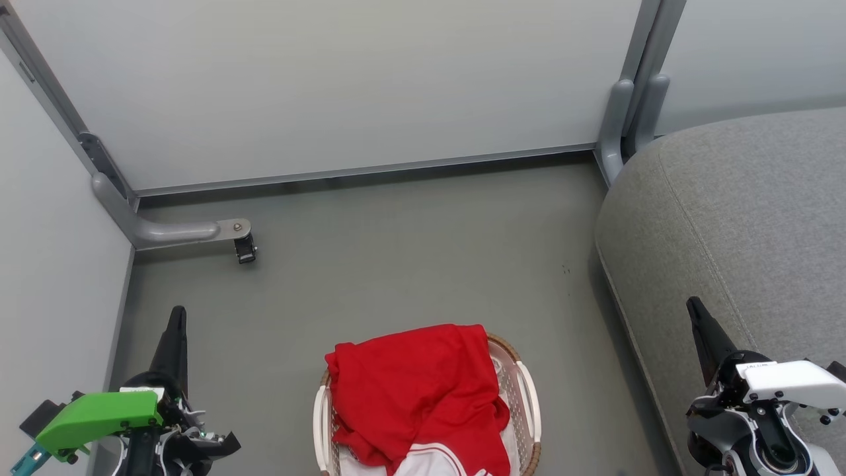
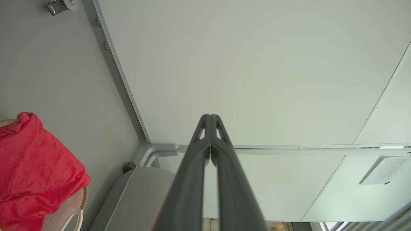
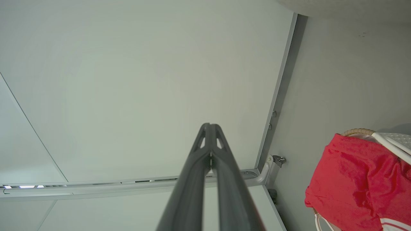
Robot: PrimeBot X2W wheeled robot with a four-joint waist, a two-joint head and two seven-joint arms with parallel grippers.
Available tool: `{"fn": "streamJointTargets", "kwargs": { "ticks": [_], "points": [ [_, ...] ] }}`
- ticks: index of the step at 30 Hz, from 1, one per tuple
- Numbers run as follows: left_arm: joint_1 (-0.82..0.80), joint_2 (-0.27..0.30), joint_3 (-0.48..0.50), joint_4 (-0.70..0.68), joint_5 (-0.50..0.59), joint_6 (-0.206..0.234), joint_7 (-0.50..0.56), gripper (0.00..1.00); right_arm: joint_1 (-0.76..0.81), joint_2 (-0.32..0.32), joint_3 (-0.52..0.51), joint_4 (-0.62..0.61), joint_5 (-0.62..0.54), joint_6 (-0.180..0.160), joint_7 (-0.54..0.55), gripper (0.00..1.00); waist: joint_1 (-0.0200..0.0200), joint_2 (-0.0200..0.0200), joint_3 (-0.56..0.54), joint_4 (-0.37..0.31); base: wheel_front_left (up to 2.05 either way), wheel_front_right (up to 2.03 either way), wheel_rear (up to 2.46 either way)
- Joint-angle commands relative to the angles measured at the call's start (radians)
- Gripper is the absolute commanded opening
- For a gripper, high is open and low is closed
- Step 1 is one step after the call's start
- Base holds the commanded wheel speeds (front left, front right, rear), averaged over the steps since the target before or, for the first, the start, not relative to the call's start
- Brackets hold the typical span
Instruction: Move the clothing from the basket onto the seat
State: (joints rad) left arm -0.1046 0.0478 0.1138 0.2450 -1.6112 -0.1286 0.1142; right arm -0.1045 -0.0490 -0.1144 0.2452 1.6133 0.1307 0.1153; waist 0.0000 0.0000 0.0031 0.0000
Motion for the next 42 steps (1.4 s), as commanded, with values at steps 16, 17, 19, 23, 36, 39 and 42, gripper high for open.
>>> {"fn": "streamJointTargets", "kwargs": {
  "ticks": [16, 17, 19, 23, 36, 39, 42],
  "points": [
    [-0.011, 0.005, 0.001, 0.0, -0.003, -0.005, 0.002, 0.0, -0.008, -0.003, 0.0, -0.002, -0.001, 0.0, -0.001, 0.0, 0.0, 0.0, 0.0, 0.0, 0.0, 0.0, 0.0],
    [-0.011, 0.005, 0.001, 0.0, -0.003, -0.005, 0.002, 0.0, -0.008, -0.003, 0.0, -0.002, -0.001, 0.0, -0.001, 0.0, 0.0, 0.0, 0.0, 0.0, 0.0, 0.0, 0.0],
    [-0.011, 0.005, 0.001, 0.0, -0.003, -0.005, 0.002, 0.0, -0.008, -0.004, 0.0, -0.002, -0.001, 0.0, -0.001, 0.0, 0.0, 0.0, 0.0, 0.0, 0.0, 0.0, 0.0],
    [-0.011, 0.005, 0.001, 0.0, -0.003, -0.005, 0.002, 0.0, -0.008, -0.004, 0.0, -0.002, -0.001, 0.0, -0.001, 0.0, 0.0, 0.0, 0.0, 0.0, 0.0, 0.0, 0.0],
    [-0.011, 0.005, 0.001, 0.0, -0.003, -0.005, 0.002, 0.0, -0.008, -0.003, 0.0, -0.002, -0.001, 0.0, -0.001, 0.0, 0.0, 0.0, 0.0, 0.0, 0.0, 0.0, 0.0],
    [-0.011, 0.005, 0.001, 0.0, -0.003, -0.005, 0.002, 0.0, -0.008, -0.003, 0.0, -0.002, -0.001, 0.0, -0.001, 0.0, 0.0, 0.0, 0.0, 0.0, 0.0, 0.0, 0.0],
    [-0.011, 0.005, 0.001, 0.0, -0.003, -0.005, 0.002, 0.0, -0.008, -0.004, 0.0, -0.002, -0.001, 0.0, -0.001, 0.0, 0.0, 0.0, 0.0, 0.0, 0.0, 0.0, 0.0]
  ]
}}
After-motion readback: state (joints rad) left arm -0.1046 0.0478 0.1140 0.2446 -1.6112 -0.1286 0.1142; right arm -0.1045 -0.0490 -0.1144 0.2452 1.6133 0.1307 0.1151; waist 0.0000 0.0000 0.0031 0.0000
